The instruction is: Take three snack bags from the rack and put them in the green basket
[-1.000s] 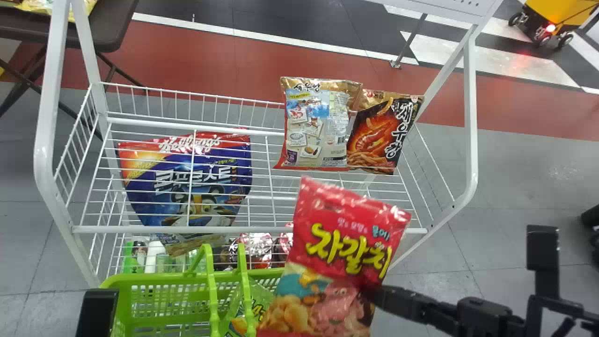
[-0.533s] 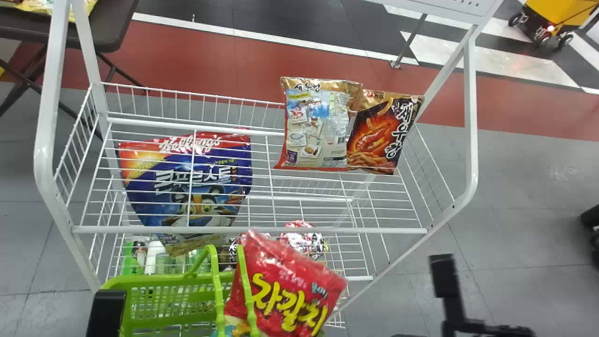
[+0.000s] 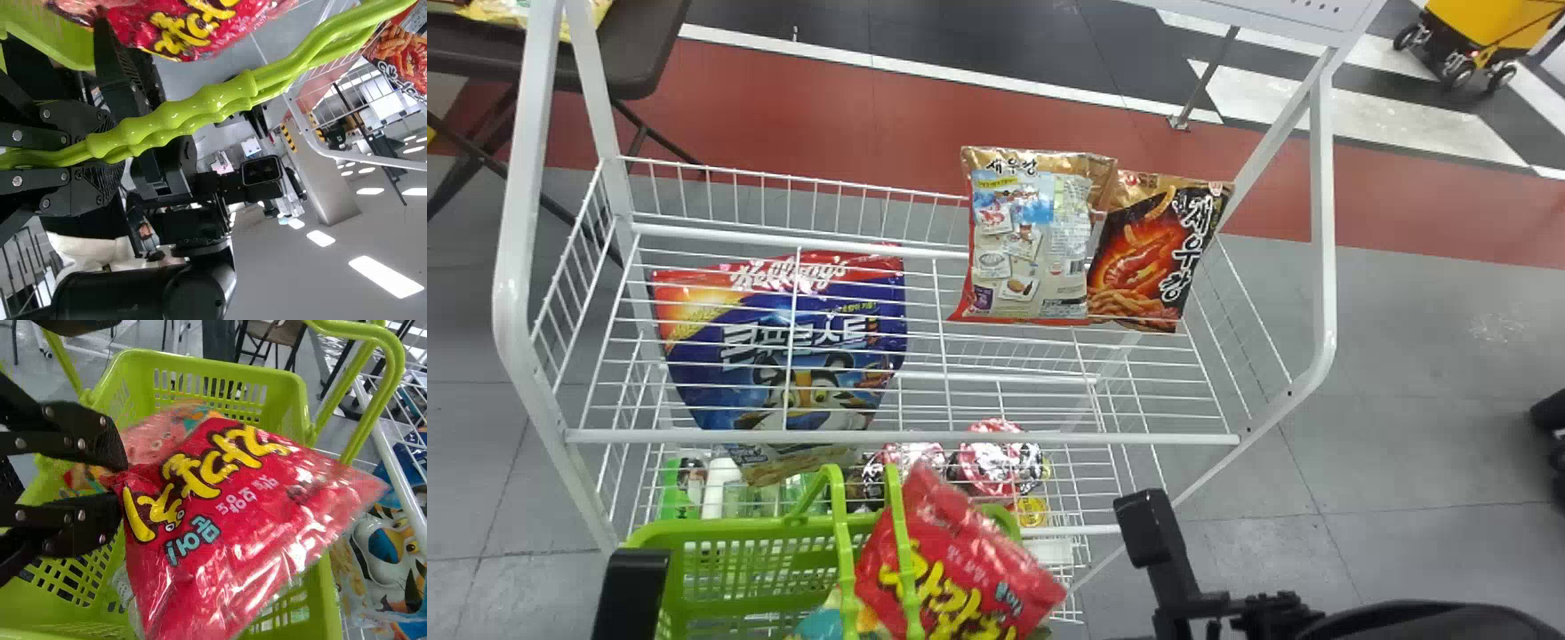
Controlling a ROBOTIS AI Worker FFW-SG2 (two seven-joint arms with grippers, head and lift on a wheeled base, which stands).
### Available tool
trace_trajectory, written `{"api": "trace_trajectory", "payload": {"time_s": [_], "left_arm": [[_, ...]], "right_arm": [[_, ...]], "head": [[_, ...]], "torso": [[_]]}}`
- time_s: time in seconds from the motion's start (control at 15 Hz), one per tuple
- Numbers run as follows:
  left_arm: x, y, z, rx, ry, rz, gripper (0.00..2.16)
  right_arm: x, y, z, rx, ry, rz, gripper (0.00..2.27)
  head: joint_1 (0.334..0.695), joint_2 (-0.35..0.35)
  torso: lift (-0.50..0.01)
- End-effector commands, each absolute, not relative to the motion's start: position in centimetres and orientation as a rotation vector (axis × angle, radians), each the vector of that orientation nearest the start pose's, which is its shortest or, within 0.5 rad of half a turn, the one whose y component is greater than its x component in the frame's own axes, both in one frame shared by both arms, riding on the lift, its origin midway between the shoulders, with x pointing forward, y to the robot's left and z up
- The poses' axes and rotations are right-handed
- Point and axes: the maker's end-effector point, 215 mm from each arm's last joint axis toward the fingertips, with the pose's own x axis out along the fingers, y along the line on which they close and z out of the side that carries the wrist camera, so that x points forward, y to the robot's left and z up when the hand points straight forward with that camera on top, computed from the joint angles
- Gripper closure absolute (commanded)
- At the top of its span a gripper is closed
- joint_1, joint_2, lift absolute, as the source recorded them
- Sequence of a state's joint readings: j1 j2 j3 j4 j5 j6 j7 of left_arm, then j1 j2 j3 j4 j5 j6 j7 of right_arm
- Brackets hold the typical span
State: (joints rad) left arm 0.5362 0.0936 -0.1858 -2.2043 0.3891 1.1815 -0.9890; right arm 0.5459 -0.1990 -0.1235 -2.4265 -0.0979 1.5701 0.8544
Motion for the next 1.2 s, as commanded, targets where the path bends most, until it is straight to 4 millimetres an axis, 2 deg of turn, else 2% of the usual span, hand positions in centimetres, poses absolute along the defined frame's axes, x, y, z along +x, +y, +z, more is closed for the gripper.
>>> {"api": "trace_trajectory", "payload": {"time_s": [0.0, 0.2, 0.4, 0.47, 0.6, 0.8, 0.93, 1.0, 1.13], "left_arm": [[17.0, -5.8, -39.3, -0.785, 0.934, -1.305, 1.22], [17.0, -5.9, -39.4, -0.785, 0.937, -1.306, 1.22], [17.1, -6.1, -39.4, -0.777, 0.934, -1.306, 1.22], [17.1, -6.1, -39.4, -0.777, 0.934, -1.306, 1.22], [16.9, -6.0, -39.5, -0.777, 0.94, -1.306, 1.22], [16.9, -5.9, -39.4, -0.781, 0.939, -1.305, 1.22], [16.8, -6.0, -39.4, -0.78, 0.94, -1.308, 1.22], [16.9, -6.0, -39.4, -0.781, 0.938, -1.307, 1.22], [16.9, -6.2, -39.4, -0.779, 0.937, -1.308, 1.22]], "right_arm": [[21.4, -17.0, -46.6, 0.285, 1.207, 0.639, 0.05], [21.4, -17.8, -47.1, 0.215, 1.221, 0.619, 0.03], [20.2, -16.6, -48.3, 0.162, 1.258, 0.637, 0.03], [20.0, -16.3, -48.1, 0.164, 1.255, 0.645, 0.03], [21.3, -17.4, -46.3, 0.15, 1.202, 0.618, 0.04], [24.2, -20.6, -40.9, 0.228, 1.05, 0.568, 0.04], [25.7, -23.3, -39.1, 0.282, 0.974, 0.48, 0.06], [26.0, -24.3, -38.8, 0.324, 0.952, 0.44, 0.07], [30.7, -25.2, -37.2, 0.326, 0.747, 0.457, 0.08]], "head": [[0.695, -0.35], [0.695, -0.35], [0.695, -0.35], [0.695, -0.35], [0.695, -0.35], [0.695, -0.35], [0.695, -0.35], [0.695, -0.35], [0.695, -0.35]], "torso": [[-0.007], [-0.007], [-0.007], [-0.007], [-0.007], [-0.007], [-0.007], [-0.007], [-0.007]]}}
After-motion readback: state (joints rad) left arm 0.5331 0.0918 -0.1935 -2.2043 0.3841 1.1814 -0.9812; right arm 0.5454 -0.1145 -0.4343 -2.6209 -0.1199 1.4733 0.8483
